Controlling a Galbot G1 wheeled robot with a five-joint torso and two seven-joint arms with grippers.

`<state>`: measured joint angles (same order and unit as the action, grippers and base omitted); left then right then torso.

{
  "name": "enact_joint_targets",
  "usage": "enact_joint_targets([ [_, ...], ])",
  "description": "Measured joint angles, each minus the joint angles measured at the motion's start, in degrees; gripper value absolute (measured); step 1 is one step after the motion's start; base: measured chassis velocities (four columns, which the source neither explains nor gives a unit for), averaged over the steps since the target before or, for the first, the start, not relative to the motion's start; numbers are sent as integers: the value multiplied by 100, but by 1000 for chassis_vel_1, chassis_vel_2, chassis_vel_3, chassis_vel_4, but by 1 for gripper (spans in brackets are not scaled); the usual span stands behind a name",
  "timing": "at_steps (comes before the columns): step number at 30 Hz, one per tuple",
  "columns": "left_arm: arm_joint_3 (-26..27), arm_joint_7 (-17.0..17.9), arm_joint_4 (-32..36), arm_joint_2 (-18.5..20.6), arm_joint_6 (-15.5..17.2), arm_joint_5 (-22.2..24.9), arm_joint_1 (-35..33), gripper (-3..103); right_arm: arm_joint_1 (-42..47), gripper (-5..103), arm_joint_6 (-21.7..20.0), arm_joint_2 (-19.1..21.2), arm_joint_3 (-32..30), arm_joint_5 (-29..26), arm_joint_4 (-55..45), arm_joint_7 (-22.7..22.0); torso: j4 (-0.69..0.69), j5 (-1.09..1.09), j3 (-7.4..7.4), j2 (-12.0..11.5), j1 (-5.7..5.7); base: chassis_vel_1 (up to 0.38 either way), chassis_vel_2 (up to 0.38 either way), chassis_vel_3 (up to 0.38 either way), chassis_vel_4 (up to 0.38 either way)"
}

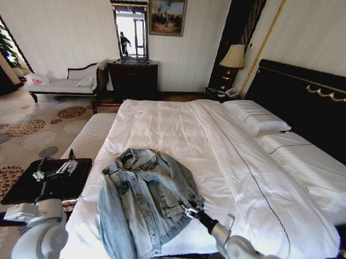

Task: Pick up the clothes from the bed and hang them on the clothes hanger.

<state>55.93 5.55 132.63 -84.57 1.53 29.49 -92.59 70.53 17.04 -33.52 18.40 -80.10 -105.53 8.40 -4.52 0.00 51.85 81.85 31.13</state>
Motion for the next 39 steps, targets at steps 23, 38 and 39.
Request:
enact_joint_targets([
  [23, 183, -4, -86, -9, -84, 12, -46, 100, 632, 100, -583, -144, -170, -215, -509, -2502, -1, 0, 1, -1, 2, 0, 0, 0, 0],
  [38, 162, -5, -49, 6, -81, 1, -66, 100, 51, 100, -720, -1054, 95, -77, -16, -3039, 0, 0, 1, -1, 2, 0, 0, 0, 0],
  [39, 165, -5, -49, 6, -78, 2, -69, 100, -58, 100, -717, -1128, 138, -94, 35, -3054, 0, 0, 1, -1, 2, 0, 0, 0, 0],
])
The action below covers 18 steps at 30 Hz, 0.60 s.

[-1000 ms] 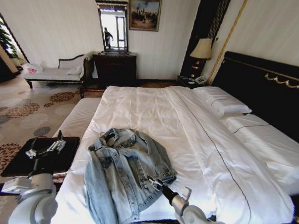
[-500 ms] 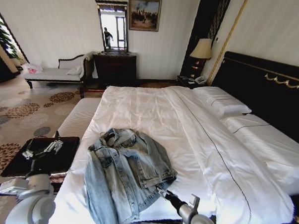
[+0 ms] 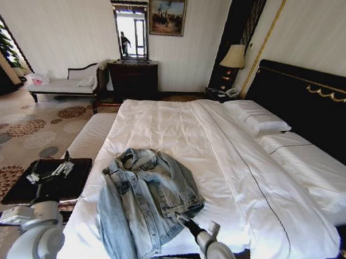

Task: Pick up the clothes from the bed and hang them on the clothes hanger.

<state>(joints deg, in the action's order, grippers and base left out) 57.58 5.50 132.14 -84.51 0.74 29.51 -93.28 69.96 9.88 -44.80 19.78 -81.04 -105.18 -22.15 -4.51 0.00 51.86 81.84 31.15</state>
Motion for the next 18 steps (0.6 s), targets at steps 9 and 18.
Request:
enact_joint_targets([
  [9, 40, 1, -47, 17, 5, -1, 17, 100, -328, 100, 17, -180, 87, -76, 235, 0, 0, 0, 0, 0, 0, 0, 0, 0, 0],
  [18, -9, 4, -67, 17, 31, -6, 59, 100, -323, 84, 25, -77, 37, -78, 277, 23, 0, 0, 0, 0, 0, 0, 0, 0, 0],
])
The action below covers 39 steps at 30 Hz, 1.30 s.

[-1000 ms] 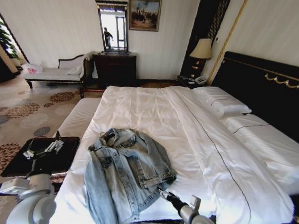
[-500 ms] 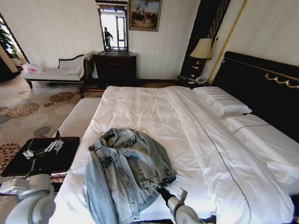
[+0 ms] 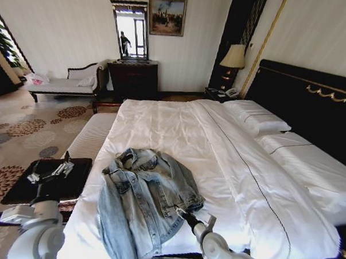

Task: Pick up the clothes from the bed and hang them on the clothes hanger.

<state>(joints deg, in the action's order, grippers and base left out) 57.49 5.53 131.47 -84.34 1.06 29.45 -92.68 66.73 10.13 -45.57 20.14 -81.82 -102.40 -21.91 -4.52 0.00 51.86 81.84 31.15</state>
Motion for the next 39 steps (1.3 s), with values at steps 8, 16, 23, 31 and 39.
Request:
enact_joint_targets([
  [8, -43, 6, -5, 10, 16, -12, 27, 100, 107, 51, 19, 74, -100, 29, -20, 8, 0, 0, 0, 0, 0, 0, 0, 0, 0],
  [16, -81, 14, -41, 21, 20, -16, 64, 100, 411, 23, 22, 187, -280, 174, -67, 1, 1, 1, 0, 0, 0, 0, 0, 0, 0],
  [23, -124, 18, -75, 27, 28, -35, 110, 100, 754, 10, -27, 322, -527, 302, -100, 10, 2, 2, 0, 0, 0, 0, 0, 0, 0],
  [31, -152, 22, -158, 46, 34, -38, 166, 100, 1513, 10, -70, 670, -1205, 399, -53, 335, 1, 1, 0, 0, 0, 0, 0, 0, 0],
  [39, -210, 23, -247, 48, 34, -49, 235, 100, 2040, 10, -19, 897, -1791, 517, 203, 695, 2, 1, -1, 0, 0, 0, 0, 0, 0],
])
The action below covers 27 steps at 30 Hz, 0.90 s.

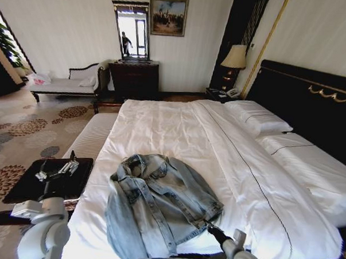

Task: Pick up the clothes from the bed and hang them on the clothes hanger.

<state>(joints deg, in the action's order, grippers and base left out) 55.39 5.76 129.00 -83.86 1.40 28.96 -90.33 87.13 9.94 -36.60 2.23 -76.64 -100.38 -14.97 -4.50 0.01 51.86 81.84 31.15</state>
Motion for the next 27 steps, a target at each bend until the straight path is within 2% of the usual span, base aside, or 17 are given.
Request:
enact_joint_targets([
  [17, 82, 0, -82, 97, 7, 107, 60, 100, 404, 10, 55, 178, -226, 329, 749, -57, 0, -2, -1, 1, -1, 0, 0, 0, 0],
  [21, 87, 0, -110, 116, 17, 133, 89, 100, 479, 10, 81, 183, -284, 414, 904, -119, -6, -4, 0, 1, 0, 0, 0, 0, 0],
  [26, 63, 0, -133, 117, 30, 133, 112, 100, 482, 10, 119, 217, -297, 532, 786, -177, -8, -5, 1, 0, 0, 0, 0, 0, 0],
  [27, 59, 0, -137, 119, 36, 133, 121, 100, 461, 7, 159, 248, -287, 638, 720, -193, -10, -5, 2, -1, 0, 0, 0, 0, 0],
])
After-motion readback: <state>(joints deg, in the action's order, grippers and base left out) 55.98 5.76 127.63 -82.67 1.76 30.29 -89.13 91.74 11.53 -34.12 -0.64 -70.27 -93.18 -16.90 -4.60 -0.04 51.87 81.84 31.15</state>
